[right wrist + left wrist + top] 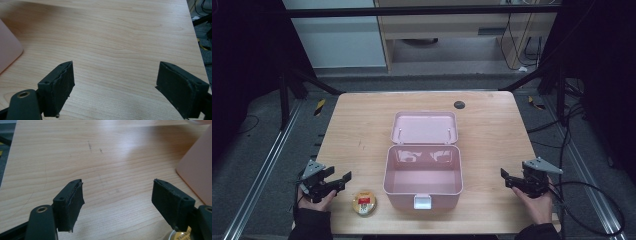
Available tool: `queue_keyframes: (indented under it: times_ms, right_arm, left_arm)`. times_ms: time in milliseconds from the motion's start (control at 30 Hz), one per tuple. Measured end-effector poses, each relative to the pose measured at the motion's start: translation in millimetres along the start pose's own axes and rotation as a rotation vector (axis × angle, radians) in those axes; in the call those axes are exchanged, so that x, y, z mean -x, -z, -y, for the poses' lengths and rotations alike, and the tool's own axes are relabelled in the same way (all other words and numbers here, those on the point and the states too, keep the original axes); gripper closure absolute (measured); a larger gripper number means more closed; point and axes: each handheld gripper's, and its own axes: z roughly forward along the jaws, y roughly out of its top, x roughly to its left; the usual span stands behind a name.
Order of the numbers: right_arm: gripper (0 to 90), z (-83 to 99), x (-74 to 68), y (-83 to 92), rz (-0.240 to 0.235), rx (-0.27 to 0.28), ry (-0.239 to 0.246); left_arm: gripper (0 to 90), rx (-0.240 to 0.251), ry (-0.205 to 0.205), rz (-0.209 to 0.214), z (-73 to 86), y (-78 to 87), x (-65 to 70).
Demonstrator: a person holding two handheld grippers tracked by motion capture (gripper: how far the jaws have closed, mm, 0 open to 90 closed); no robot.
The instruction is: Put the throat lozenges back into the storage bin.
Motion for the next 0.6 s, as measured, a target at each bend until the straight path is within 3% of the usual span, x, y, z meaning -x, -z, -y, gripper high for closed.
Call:
queue_keyframes:
  times_ms: [233,267,600]
  right_arm:
    - [14.6,-0.3,-0.7,-1.1,-0.009,-0.012,0.017]
    - [14.7,0.2,-1.8,-1.8,-0.008,-0.021,0.023]
    - [16.0,0.8,-3.6,-1.9,-0.018,-0.027,0.051]
  left_arm:
    - [22.1,-0.042,-0.053,0.073,-10.1,1.4,0.5]
    - [22.0,-0.043,-0.060,0.101,-13.9,3.6,-0.4]
    - [22.0,-0.084,-0.172,0.172,-27.7,13.2,-1.4]
